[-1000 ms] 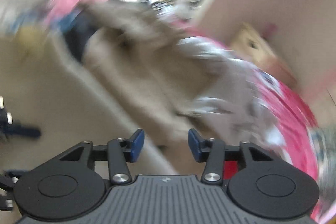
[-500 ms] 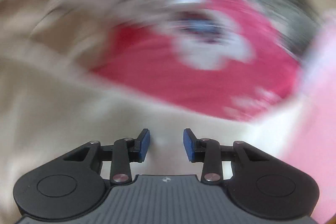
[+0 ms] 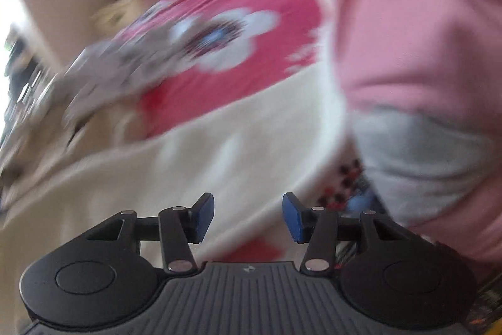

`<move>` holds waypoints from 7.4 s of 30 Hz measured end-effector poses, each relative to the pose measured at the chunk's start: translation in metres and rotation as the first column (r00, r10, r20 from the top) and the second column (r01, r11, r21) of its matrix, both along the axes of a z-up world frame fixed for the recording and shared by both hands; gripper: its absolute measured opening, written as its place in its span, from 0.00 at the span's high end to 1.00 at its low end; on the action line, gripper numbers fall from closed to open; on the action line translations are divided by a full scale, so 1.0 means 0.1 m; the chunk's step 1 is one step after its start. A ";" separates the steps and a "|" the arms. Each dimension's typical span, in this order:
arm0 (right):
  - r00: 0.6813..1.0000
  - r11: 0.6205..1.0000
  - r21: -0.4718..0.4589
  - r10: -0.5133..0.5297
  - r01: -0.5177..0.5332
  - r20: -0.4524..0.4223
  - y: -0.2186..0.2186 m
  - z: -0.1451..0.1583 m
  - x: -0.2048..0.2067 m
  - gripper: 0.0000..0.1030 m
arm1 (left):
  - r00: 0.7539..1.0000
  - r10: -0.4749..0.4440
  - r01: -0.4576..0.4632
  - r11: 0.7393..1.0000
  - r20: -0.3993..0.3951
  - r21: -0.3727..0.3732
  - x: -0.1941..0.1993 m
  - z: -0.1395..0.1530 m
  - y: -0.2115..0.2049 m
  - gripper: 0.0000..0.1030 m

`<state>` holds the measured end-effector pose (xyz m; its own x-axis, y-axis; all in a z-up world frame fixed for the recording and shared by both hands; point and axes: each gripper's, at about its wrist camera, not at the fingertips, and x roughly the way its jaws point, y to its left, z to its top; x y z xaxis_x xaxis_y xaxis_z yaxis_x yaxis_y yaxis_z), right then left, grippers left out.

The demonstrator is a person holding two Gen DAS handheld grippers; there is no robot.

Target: Fold clothes

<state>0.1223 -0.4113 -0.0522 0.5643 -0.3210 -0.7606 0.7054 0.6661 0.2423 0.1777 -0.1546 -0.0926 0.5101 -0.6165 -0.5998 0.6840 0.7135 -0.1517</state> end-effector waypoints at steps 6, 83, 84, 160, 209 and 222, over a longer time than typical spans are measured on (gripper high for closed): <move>0.975 0.976 -0.056 -0.204 0.209 0.084 -0.19 -0.19 0.10 0.50 | 1.000 0.002 -0.002 1.000 -0.006 -0.006 0.02 -0.07 0.02 0.44; 0.847 0.837 0.154 0.497 -0.525 0.188 0.45 0.25 -0.92 0.46 | 0.962 0.153 -0.189 0.970 -0.225 -0.150 -0.01 0.37 0.63 0.43; 0.889 0.869 0.208 0.408 -0.448 0.208 0.30 0.21 -0.90 0.46 | 0.962 0.151 -0.183 0.975 -0.228 -0.127 -0.02 0.34 0.57 0.43; 0.810 0.712 0.470 0.241 -0.522 0.535 0.64 -0.30 -1.71 0.48 | 0.792 0.542 -0.549 0.834 -0.281 0.062 -1.20 0.30 1.44 0.77; 0.900 0.458 0.775 0.190 -0.435 0.393 1.75 -0.82 -1.00 0.91 | 0.750 0.377 -0.584 0.764 -0.543 -0.276 -1.07 0.08 2.35 0.58; 0.882 0.448 0.762 0.183 -0.469 0.435 1.65 -0.67 -1.08 0.91 | 0.593 0.104 -0.739 0.466 -0.799 -0.487 -0.96 -0.31 2.52 0.51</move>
<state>0.0143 -0.2461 -0.1188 0.6901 0.6253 -0.3643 0.2965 0.2150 0.9305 0.0819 0.0978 -0.1241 0.5648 -0.7612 -0.3187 -0.1704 0.2703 -0.9476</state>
